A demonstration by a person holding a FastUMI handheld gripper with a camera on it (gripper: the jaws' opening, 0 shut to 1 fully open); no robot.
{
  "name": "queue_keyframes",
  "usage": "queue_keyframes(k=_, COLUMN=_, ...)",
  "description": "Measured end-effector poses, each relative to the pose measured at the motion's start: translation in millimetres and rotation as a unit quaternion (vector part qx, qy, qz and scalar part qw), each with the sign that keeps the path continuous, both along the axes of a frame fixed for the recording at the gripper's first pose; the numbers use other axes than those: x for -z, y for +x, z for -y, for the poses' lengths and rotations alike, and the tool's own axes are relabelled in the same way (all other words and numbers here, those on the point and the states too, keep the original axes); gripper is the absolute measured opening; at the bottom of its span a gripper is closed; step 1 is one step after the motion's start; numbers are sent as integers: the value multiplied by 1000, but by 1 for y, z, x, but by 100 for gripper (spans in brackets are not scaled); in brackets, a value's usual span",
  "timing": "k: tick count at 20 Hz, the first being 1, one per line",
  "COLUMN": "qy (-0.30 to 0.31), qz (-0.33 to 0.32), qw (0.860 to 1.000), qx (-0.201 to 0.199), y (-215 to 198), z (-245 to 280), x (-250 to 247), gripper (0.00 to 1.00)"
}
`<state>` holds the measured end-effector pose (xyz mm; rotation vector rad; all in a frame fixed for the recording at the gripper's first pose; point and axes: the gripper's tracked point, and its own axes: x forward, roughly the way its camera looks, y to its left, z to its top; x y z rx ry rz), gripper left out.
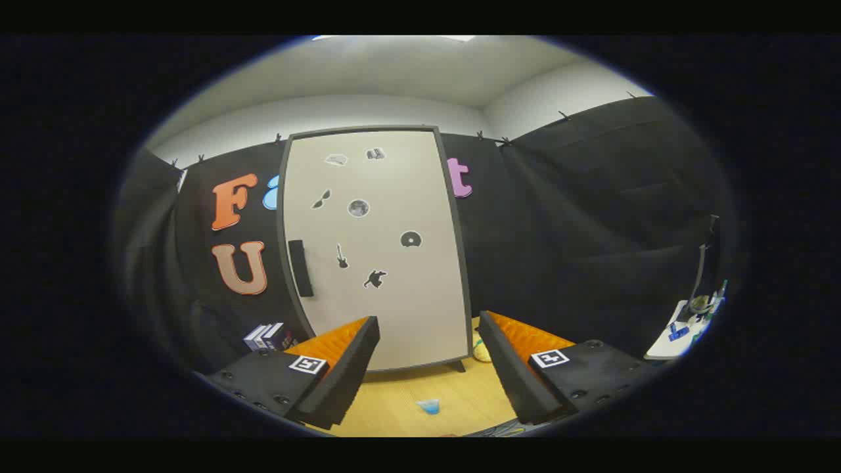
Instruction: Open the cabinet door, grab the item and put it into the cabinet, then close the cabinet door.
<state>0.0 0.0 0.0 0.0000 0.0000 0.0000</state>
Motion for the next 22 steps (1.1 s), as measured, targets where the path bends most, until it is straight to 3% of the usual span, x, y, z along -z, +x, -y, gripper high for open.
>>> queue_keyframes(k=14, qy=-13, qz=3, qw=1000, qx=13, y=-3, z=-1, x=-4, gripper=98)
queue_keyframes(k=22, qy=-10, qz=-12, qw=1000, qx=-7, y=19, z=-40, x=5, gripper=98)
